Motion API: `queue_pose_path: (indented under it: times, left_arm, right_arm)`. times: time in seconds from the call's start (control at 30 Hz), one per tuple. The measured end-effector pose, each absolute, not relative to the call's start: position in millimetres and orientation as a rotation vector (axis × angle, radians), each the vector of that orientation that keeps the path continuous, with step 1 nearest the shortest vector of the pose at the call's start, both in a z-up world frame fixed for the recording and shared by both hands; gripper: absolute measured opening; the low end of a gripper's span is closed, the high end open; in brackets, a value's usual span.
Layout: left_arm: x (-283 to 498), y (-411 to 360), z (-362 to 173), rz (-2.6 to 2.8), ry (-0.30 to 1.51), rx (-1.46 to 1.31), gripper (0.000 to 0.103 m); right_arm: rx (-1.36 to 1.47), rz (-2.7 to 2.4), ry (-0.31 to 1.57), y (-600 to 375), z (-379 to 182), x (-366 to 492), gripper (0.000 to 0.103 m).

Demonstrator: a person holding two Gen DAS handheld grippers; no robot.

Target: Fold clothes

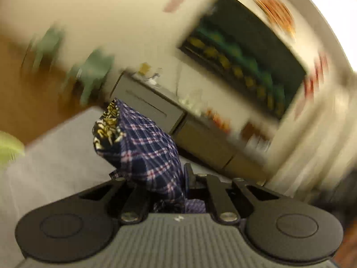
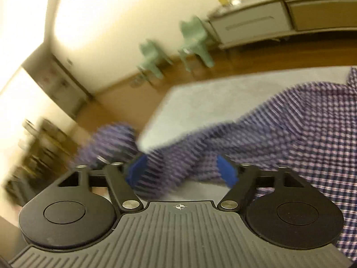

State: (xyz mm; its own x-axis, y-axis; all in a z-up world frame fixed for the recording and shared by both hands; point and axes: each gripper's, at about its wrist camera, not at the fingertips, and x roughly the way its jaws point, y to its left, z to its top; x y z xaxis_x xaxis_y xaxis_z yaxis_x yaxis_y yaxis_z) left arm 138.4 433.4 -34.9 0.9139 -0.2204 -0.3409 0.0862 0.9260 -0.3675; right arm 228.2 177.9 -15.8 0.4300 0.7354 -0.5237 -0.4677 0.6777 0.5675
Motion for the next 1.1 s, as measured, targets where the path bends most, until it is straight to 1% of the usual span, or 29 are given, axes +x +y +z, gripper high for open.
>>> queue_pose_path:
  times: [0.07,0.17,0.3,0.37,0.4,0.43,0.5,0.53,0.6,0.63,0.67,0.73,0.77,0.8,0.97,1.03,1.1]
  left_arm:
    - [129.5,385.9,-34.3,-0.127,0.389,-0.111,0.008]
    - [117.2,327.6,-44.8,-0.112,0.387,0.165,0.008]
    - [96.0,266.0,-66.6,-0.095,0.335,0.503,0.008]
    - [84.1,244.1,-75.9,-0.087,0.307,0.628,0.008]
    - [78.9,236.6,-78.4,-0.085,0.296,0.66,0.008]
    - [74.5,230.7,-79.9,-0.081,0.289,0.68,0.008]
    - [69.9,226.4,-80.1,-0.068,0.287,0.69,0.009]
    - [68.1,225.1,-79.8,-0.062,0.287,0.692,0.009]
    - [64.6,222.7,-79.3,-0.053,0.289,0.696,0.013]
    - [62.4,222.0,-78.4,-0.051,0.29,0.695,0.013]
    - [60.0,221.5,-76.7,-0.051,0.292,0.692,0.015]
    - [55.2,220.6,-73.4,-0.049,0.294,0.685,0.037]
    - [50.3,220.2,-71.0,-0.052,0.295,0.68,0.061]
    - [42.8,219.9,-67.8,-0.06,0.296,0.673,0.072]
    - [12.5,238.2,-48.6,-0.188,0.453,0.541,0.073]
    - [-1.3,248.3,-45.1,-0.231,0.532,0.463,0.073]
    - [-12.9,258.4,-44.8,-0.253,0.607,0.386,0.073]
  right_arm:
    - [0.378,0.828,0.808,178.8,4.5,221.0,0.1]
    - [0.289,0.9,0.839,196.2,23.4,208.3,0.101]
    - [0.113,0.912,0.915,221.0,25.6,196.4,0.101]
    - [0.047,0.859,0.936,226.3,23.2,196.5,0.101]
    - [0.037,0.835,0.952,225.8,20.5,198.7,0.097]
    - [0.026,0.811,0.969,225.1,17.8,201.0,0.092]
    - [0.041,0.774,1.011,219.4,11.9,206.6,0.05]
    - [0.061,0.766,1.02,213.2,9.0,208.3,0.043]
    - [0.069,0.755,1.01,200.6,4.2,208.9,0.014]
    - [0.067,0.753,1.006,195.1,2.4,208.1,0.01]
    - [0.073,0.754,1.0,188.8,1.0,207.0,0.009]
    - [0.085,0.738,0.953,176.9,10.4,206.9,0.006]
    - [0.091,0.729,0.929,171.0,15.2,206.8,0.005]
    - [0.097,0.721,0.905,165.0,20.0,206.7,0.004]
    - [0.256,0.613,0.637,74.2,104.4,208.0,0.004]
    - [0.307,0.533,0.565,19.7,122.5,200.7,0.004]
    - [0.324,0.459,0.558,-28.2,116.1,191.2,0.004]
